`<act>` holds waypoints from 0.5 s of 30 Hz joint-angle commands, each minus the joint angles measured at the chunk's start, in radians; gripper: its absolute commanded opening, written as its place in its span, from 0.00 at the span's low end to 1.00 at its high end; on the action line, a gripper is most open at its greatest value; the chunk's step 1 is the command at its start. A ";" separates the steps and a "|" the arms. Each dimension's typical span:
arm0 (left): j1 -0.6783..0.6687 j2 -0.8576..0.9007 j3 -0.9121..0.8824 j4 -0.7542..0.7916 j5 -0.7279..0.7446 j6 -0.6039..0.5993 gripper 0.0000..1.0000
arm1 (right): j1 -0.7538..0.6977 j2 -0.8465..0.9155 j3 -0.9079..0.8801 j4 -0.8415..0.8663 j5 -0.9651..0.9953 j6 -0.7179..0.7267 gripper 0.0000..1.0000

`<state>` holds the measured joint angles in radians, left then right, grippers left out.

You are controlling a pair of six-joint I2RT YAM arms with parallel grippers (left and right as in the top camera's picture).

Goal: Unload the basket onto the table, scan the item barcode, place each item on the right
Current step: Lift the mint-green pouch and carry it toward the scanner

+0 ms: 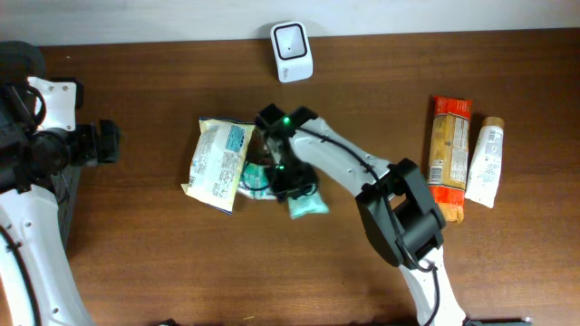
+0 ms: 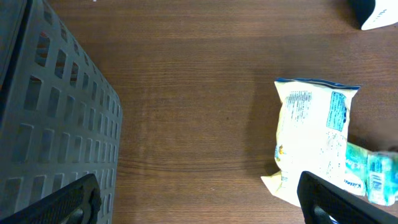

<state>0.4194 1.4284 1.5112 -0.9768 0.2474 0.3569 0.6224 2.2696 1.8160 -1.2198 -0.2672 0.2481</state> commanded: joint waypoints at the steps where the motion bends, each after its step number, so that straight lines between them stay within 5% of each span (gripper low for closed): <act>1: 0.003 -0.004 0.011 0.002 0.011 0.015 0.99 | -0.102 0.007 0.079 -0.072 0.029 -0.107 0.34; 5: 0.003 -0.004 0.011 0.002 0.011 0.015 0.99 | -0.194 0.001 0.195 -0.208 0.165 -0.114 0.33; 8: 0.003 -0.004 0.011 0.002 0.011 0.015 0.99 | -0.215 -0.008 0.216 -0.225 0.084 -0.114 0.33; 15: 0.003 -0.004 0.011 0.002 0.011 0.015 0.99 | -0.064 -0.006 0.170 -0.206 -0.013 -0.113 0.33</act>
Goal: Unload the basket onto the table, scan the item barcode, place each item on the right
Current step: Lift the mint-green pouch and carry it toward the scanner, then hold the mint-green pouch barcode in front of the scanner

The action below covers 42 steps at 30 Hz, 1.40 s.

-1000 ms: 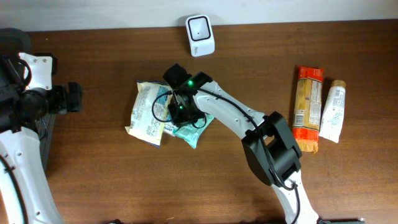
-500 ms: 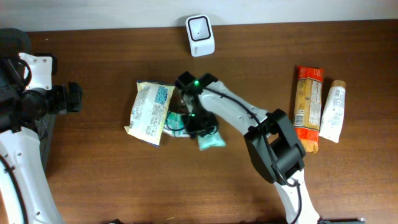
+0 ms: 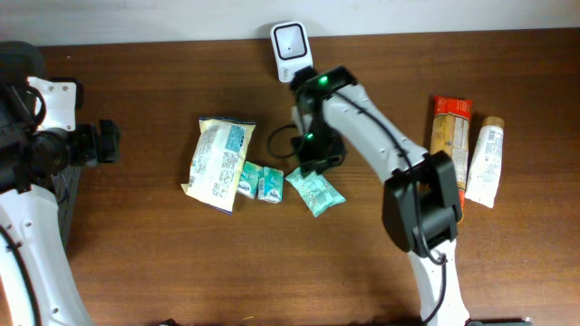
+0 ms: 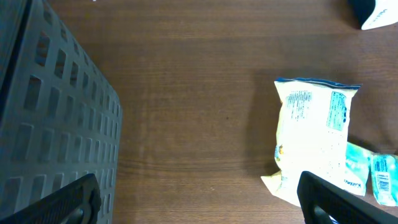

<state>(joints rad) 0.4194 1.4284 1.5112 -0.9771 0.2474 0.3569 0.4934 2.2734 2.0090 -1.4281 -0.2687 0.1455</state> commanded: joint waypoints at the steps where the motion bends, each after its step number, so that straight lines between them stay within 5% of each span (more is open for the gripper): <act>1: 0.003 -0.004 0.011 0.002 0.011 0.015 0.99 | 0.089 -0.010 -0.041 0.003 0.017 -0.010 0.33; 10: 0.003 -0.004 0.011 0.002 0.011 0.015 0.99 | 0.098 -0.010 -0.242 0.003 0.088 0.001 0.33; 16: 0.003 -0.004 0.011 0.002 0.011 0.015 0.99 | 0.023 -0.010 -0.242 0.069 0.240 0.000 0.33; 23: 0.003 -0.004 0.011 0.002 0.011 0.015 0.99 | -0.016 -0.012 -0.219 0.114 0.167 -0.042 0.27; 27: 0.003 -0.004 0.011 0.002 0.011 0.015 0.99 | -0.031 -0.034 -0.053 0.030 0.106 -0.068 0.29; 32: 0.003 -0.004 0.011 0.002 0.011 0.015 0.99 | -0.141 -0.040 0.064 0.008 0.074 -0.079 0.61; 34: 0.003 -0.004 0.011 0.002 0.011 0.015 0.99 | -0.182 -0.022 0.052 0.035 -0.047 -0.250 0.70; 42: 0.003 -0.004 0.011 0.002 0.011 0.015 0.99 | -0.192 0.134 0.049 0.054 -0.221 -0.555 0.70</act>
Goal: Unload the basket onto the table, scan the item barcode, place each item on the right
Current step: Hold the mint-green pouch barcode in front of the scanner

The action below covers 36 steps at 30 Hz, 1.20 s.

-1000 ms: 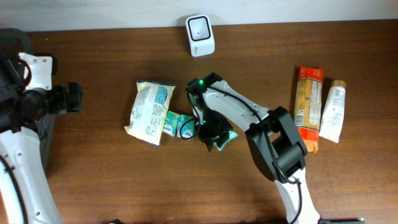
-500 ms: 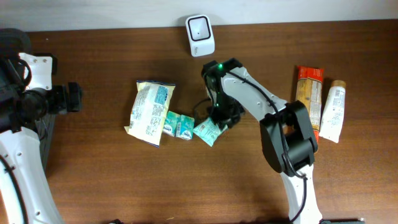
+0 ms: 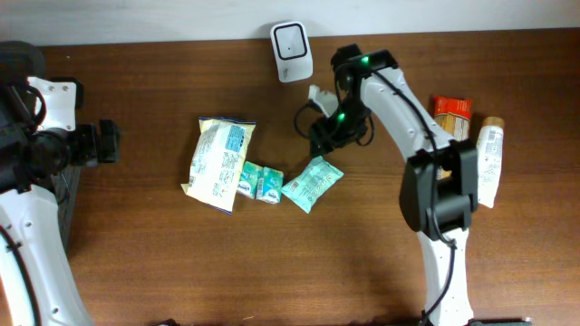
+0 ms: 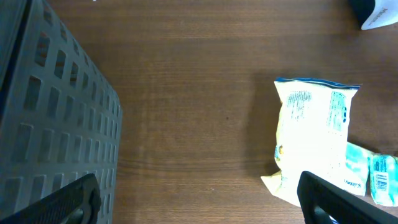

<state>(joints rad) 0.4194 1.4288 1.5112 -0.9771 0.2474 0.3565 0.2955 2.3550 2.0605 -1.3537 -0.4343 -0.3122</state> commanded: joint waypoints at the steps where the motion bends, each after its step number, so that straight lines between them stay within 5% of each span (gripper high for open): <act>1: 0.003 -0.004 0.011 0.002 0.011 0.016 0.99 | 0.005 0.068 -0.003 -0.041 -0.056 -0.129 0.70; 4: 0.003 -0.004 0.011 0.002 0.011 0.016 0.99 | 0.005 0.089 -0.035 -0.053 -0.078 -0.146 0.59; 9: 0.003 -0.004 0.011 0.002 0.011 0.016 0.99 | 0.007 0.089 -0.161 0.023 -0.145 -0.151 0.56; 13: 0.003 -0.004 0.011 0.002 0.011 0.016 0.99 | 0.004 0.089 -0.208 0.046 -0.158 -0.141 0.11; 15: 0.003 -0.004 0.011 0.002 0.011 0.016 0.99 | 0.004 0.088 -0.207 0.045 -0.165 -0.117 0.04; 23: 0.003 -0.004 0.011 0.002 0.011 0.016 0.99 | -0.103 -0.121 -0.113 -0.061 -0.412 -0.124 0.04; 31: 0.003 -0.004 0.011 0.002 0.011 0.016 0.99 | -0.137 -0.528 -0.114 -0.017 -0.197 0.200 0.04; 36: 0.003 -0.004 0.011 0.002 0.011 0.016 0.99 | -0.137 -0.610 -0.114 -0.026 -0.250 0.224 0.04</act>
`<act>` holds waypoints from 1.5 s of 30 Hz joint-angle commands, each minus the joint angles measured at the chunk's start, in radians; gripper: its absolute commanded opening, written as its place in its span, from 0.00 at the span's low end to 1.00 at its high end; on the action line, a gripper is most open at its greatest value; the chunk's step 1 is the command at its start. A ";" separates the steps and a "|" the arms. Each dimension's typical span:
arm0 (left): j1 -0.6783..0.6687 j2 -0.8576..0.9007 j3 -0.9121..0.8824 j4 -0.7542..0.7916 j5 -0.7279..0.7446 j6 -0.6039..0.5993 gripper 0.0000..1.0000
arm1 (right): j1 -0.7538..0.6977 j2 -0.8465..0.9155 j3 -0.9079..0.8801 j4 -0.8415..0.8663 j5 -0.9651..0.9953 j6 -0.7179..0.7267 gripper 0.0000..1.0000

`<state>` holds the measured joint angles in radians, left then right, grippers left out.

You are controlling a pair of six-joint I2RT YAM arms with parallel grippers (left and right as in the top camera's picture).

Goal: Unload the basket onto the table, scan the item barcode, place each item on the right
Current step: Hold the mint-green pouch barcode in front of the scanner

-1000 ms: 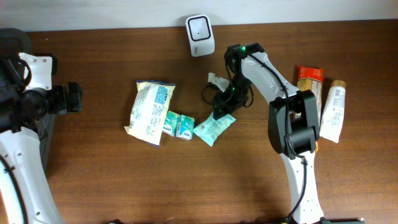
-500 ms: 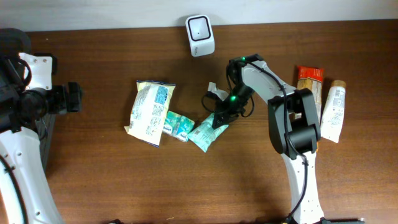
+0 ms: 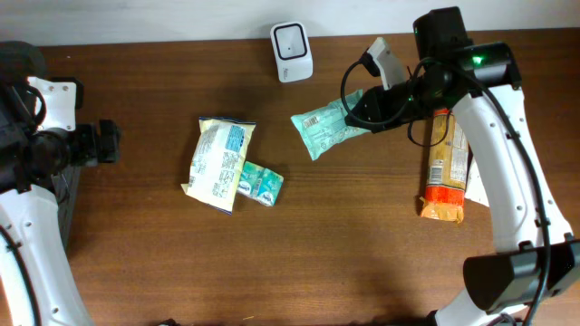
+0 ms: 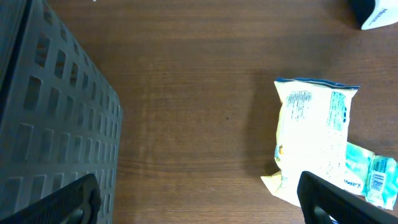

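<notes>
My right gripper [image 3: 356, 114] is shut on one end of a teal packet [image 3: 324, 129], held flat to the right of and below the white scanner [image 3: 292, 39]. A small barcode shows on the packet's left end. The scanner's corner also shows in the left wrist view [image 4: 377, 17]. At the table's far left, my left gripper [image 3: 116, 143] [image 4: 199, 205] hangs open and holds nothing.
A yellow-white snack bag [image 3: 217, 163] [image 4: 314, 140] lies left of centre, with two small teal packs [image 3: 261, 182] [image 4: 375, 180] against its lower right. An orange bar [image 3: 443, 161] lies under the right arm. A grey crate [image 4: 50, 118] stands at the left.
The teal packet lay low beside the small packs, with the right gripper above it. Now it is in the right gripper and nearer the scanner. The left arm has not moved.
The right gripper was first down among the teal packets beside the snack bag. Then it was nearer the scanner, with the teal packet lying apart from the small packs. Later it stood above that packet, and now it holds it right of the scanner.
</notes>
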<state>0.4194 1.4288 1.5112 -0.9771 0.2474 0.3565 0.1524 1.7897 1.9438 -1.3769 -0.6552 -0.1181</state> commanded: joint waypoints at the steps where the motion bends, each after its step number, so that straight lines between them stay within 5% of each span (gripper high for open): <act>1: 0.003 -0.004 0.011 0.002 0.011 0.016 0.99 | 0.006 -0.047 0.003 -0.003 -0.029 0.030 0.04; 6: 0.003 -0.004 0.011 0.002 0.011 0.016 0.99 | 0.077 -0.046 0.003 0.064 0.069 0.031 0.04; 9: 0.003 -0.004 0.011 0.002 0.011 0.016 0.99 | 0.205 -0.025 0.003 0.180 0.554 0.101 0.04; 13: 0.003 -0.004 0.011 0.002 0.011 0.016 0.99 | 0.309 0.057 0.003 0.368 0.878 0.091 0.04; 18: 0.003 -0.004 0.011 0.002 0.011 0.016 0.99 | 0.326 0.207 0.003 0.785 1.085 -0.234 0.04; 26: 0.003 -0.004 0.011 0.002 0.011 0.016 0.99 | 0.300 0.465 0.003 1.468 1.120 -0.787 0.04; 30: 0.003 -0.004 0.011 0.002 0.011 0.016 0.99 | 0.291 0.571 0.003 1.669 1.127 -0.852 0.04; 36: 0.003 -0.004 0.011 0.002 0.011 0.016 0.99 | 0.290 0.652 0.003 1.781 1.126 -1.020 0.04; 45: 0.003 -0.004 0.011 0.002 0.011 0.016 0.99 | 0.287 0.654 0.003 1.798 1.127 -1.030 0.04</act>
<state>0.4194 1.4288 1.5112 -0.9771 0.2474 0.3565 0.4438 2.4416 1.9316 0.4099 0.4557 -1.1481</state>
